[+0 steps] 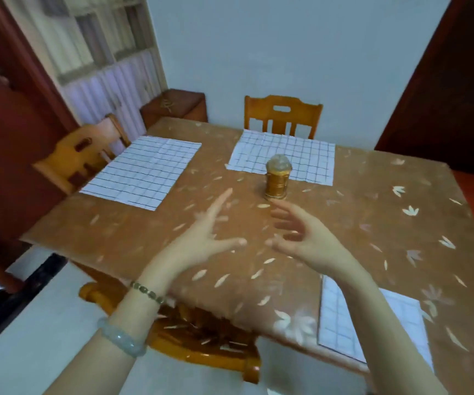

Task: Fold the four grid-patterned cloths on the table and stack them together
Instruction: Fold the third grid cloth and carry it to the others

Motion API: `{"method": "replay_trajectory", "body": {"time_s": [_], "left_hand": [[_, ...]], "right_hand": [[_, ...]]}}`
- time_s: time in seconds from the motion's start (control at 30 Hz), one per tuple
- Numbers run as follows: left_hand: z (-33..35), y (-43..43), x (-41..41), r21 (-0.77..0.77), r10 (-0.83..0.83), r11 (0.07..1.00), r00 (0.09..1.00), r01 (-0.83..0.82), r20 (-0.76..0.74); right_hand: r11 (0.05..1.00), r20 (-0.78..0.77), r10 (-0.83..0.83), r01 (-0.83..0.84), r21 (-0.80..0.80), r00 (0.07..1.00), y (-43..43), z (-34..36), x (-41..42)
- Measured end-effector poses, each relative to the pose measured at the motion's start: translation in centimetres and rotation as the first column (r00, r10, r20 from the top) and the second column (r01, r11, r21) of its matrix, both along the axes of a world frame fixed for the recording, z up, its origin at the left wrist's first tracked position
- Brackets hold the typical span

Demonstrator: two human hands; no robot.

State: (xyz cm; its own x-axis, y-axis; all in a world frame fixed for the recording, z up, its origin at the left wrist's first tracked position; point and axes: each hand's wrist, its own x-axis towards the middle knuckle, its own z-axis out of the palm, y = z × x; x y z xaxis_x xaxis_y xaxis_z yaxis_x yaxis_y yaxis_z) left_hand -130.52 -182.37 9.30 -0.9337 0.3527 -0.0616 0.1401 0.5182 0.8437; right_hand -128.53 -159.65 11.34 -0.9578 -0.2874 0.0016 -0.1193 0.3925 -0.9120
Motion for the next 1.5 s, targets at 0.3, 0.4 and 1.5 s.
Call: {"method": "replay_trajectory", "body": {"time_s": [0.3, 0.4, 1.5], "left_hand": [[3.0, -23.6, 9.8, 0.21, 0.335, 0.927, 0.937, -0.31, -0.098], [3.7, -31.5, 13.0, 0.239, 0.45, 0.88, 0.883, -0.411, -0.136], [-2.0, -80.8, -15.1, 0.359, 0.504, 0.813, 0.863, -0.458, -0.041]], "right_hand": [[0.97, -0.114, 0.209, -0.22, -0.1, 0.971, -22.2, 2.3, 2.0], [0.942, -0.11, 0.312, -0.322, -0.095, 0.944, -30.6, 2.4, 2.8], [0.915, -0.001, 0.381, -0.377, -0.147, 0.925, -80.0, -1.7, -27.8]]}}
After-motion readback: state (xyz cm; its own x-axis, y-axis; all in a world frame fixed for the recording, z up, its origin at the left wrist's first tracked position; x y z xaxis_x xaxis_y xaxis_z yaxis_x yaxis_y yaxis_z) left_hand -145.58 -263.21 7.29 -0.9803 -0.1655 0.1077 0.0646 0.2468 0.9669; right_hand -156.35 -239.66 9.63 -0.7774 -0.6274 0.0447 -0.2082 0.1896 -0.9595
